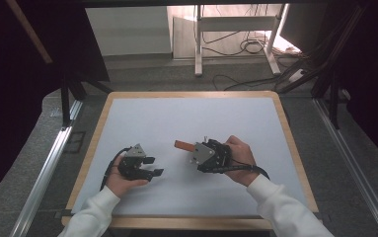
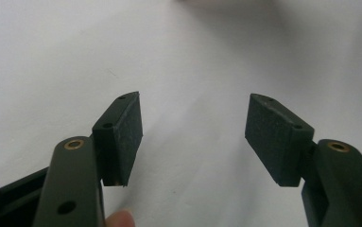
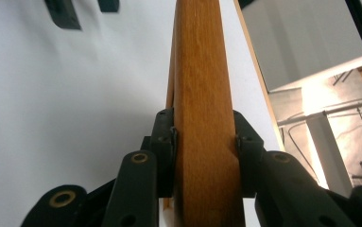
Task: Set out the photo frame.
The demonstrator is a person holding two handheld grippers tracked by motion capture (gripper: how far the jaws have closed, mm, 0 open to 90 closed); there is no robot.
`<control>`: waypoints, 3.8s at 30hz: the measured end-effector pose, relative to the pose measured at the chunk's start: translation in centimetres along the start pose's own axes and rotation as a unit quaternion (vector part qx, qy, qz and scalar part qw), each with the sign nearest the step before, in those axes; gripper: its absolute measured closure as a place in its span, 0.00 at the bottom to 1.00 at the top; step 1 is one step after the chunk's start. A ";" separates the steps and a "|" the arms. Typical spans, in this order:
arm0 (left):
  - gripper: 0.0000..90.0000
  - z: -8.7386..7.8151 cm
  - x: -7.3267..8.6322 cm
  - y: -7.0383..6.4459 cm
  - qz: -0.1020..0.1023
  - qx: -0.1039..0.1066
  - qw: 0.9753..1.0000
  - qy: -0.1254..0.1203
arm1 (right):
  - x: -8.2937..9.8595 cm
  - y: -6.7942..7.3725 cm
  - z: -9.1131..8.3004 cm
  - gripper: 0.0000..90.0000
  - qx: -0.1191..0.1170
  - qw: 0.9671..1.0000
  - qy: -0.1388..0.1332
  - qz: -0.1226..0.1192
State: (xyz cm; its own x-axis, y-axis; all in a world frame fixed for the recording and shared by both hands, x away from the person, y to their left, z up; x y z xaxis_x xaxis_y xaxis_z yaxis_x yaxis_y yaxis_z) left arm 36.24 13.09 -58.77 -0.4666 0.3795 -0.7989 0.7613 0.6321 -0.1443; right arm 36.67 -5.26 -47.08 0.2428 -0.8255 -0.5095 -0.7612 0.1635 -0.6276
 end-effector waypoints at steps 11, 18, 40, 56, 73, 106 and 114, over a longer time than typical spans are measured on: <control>0.42 -0.1 0.0 0.0 -0.002 -0.001 1.000 -0.002 | -2.1 2.1 -2.1 0.76 -0.068 0.996 -0.048 0.035; 0.42 0.0 0.0 0.0 0.000 -0.001 1.000 -0.001 | -1.4 1.8 -1.5 0.76 -0.087 0.993 -0.055 0.063; 0.41 0.2 0.1 -0.2 0.005 0.002 1.000 0.004 | 1.6 -3.6 1.8 0.57 -0.065 0.984 -0.018 0.164; 0.41 0.3 0.2 -0.2 0.003 0.003 1.000 0.008 | 3.3 -5.9 3.8 0.42 -0.035 0.976 -0.009 0.216; 0.41 0.2 0.2 -0.2 0.007 0.003 1.000 0.006 | 3.8 -7.0 2.0 0.25 0.029 0.958 -0.045 0.281; 0.38 0.6 0.3 -0.3 0.003 -0.006 1.000 0.009 | 13.3 2.1 -3.0 0.22 0.016 0.913 -0.055 0.403; 0.37 0.4 0.3 -0.3 0.003 -0.005 1.000 0.007 | 13.4 3.1 -2.6 0.42 0.019 0.923 -0.034 0.383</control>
State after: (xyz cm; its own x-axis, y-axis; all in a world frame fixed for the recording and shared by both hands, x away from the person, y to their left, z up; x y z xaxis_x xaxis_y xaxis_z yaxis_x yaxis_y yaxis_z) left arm 36.05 12.75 -59.26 -0.4677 0.3924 -0.7920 0.7595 0.6367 -0.1331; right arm 36.03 -17.24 -54.36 -0.3202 -0.4242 -0.8471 -0.7035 0.7053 -0.0873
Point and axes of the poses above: each handheld gripper's, and its own axes: z roughly forward along the jaws, x roughly out of its underside, y roughly to its left, the point moved 9 cm from there along z, roughly forward along the jaws, and after that the axes turned 5 degrees about -y, right-handed, at the moved point
